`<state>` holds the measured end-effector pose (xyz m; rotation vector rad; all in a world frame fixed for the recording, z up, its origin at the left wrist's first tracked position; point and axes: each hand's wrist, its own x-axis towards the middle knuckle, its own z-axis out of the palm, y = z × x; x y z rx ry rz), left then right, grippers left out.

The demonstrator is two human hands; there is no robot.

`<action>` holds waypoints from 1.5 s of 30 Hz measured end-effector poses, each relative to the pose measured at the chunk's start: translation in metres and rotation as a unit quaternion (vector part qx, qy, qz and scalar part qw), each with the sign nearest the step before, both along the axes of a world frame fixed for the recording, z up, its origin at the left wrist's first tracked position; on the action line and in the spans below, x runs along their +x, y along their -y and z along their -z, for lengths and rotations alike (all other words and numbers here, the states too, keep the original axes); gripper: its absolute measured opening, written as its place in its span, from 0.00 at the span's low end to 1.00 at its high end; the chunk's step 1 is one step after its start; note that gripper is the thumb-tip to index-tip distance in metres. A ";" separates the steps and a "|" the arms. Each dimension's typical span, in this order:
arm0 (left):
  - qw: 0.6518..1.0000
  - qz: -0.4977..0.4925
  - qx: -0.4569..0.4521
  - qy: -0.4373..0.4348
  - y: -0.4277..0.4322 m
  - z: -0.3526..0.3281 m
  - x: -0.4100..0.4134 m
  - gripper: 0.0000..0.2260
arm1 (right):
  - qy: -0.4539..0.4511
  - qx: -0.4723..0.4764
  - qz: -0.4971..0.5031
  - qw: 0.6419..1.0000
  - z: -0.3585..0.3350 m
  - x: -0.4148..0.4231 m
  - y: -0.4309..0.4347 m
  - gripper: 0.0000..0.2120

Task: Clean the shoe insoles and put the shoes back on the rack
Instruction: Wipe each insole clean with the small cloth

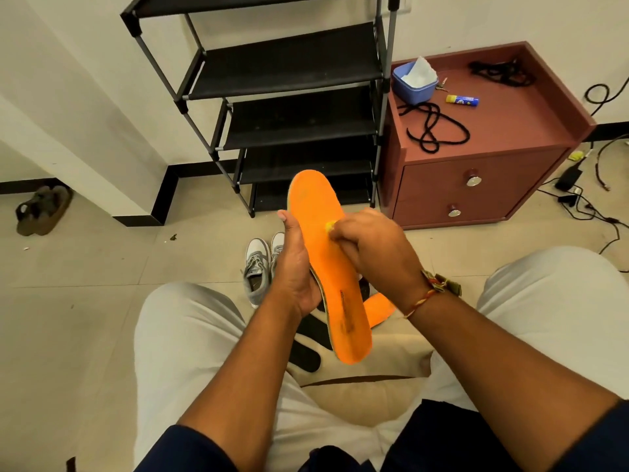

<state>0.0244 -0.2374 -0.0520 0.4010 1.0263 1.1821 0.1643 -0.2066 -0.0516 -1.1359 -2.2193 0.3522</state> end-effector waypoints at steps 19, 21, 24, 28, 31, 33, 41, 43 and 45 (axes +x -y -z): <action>0.992 0.112 0.008 -0.055 0.005 0.013 0.009 0.34 | -0.146 0.022 0.061 0.987 -0.013 0.001 -0.004 0.05; 0.993 0.098 0.021 -0.057 0.004 0.014 0.011 0.30 | -0.129 0.024 0.023 0.991 -0.015 -0.005 0.005 0.06; 0.988 0.125 0.024 -0.084 0.004 0.013 0.011 0.32 | -0.178 0.018 0.092 0.980 -0.012 0.008 -0.014 0.06; 0.984 0.146 0.013 -0.103 0.006 0.013 0.011 0.30 | -0.204 -0.003 0.130 0.970 -0.013 0.013 -0.018 0.06; 0.985 0.134 0.023 -0.103 0.006 0.013 0.012 0.27 | -0.193 -0.002 0.076 0.978 -0.017 0.002 -0.005 0.06; 0.982 0.147 0.024 -0.113 0.006 0.012 0.013 0.29 | -0.203 -0.004 0.100 0.974 -0.016 0.009 -0.014 0.06; 0.985 0.141 0.010 -0.099 0.008 0.011 0.013 0.27 | -0.193 -0.014 0.078 0.978 -0.017 0.004 -0.009 0.06; 0.985 0.149 0.000 -0.088 0.008 0.011 0.013 0.29 | -0.209 -0.028 0.119 0.970 -0.014 0.013 -0.021 0.06; 0.984 0.154 -0.009 -0.086 0.008 0.011 0.012 0.30 | -0.210 -0.035 0.153 0.965 -0.011 0.021 -0.027 0.06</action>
